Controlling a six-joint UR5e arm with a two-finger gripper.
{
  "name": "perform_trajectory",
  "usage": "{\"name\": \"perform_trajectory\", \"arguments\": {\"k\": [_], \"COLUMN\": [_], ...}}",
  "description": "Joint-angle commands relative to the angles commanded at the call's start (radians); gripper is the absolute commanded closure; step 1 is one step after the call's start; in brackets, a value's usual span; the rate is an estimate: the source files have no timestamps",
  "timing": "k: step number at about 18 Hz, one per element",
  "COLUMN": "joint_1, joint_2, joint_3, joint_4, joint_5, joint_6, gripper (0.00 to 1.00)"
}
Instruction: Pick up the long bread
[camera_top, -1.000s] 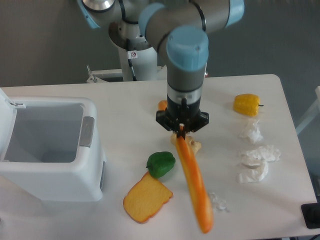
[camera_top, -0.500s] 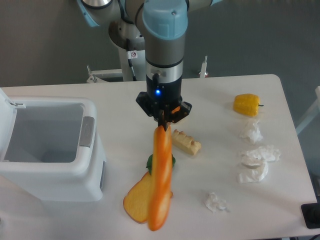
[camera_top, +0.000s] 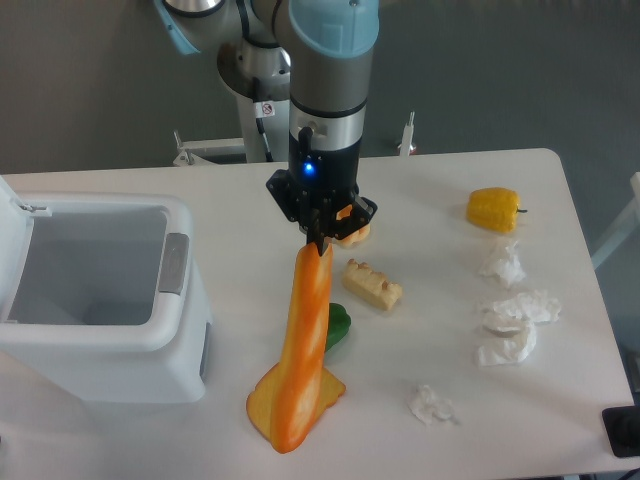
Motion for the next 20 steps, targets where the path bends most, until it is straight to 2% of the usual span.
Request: {"name": "perform_trajectory", "arguments": {"k": [20], "joint_1": [0.003], "joint_2": [0.003], "joint_3": [0.0], "joint_4": [0.002], "joint_5": [-0.015], "joint_6": [-0.003], "gripper": [1.0]}}
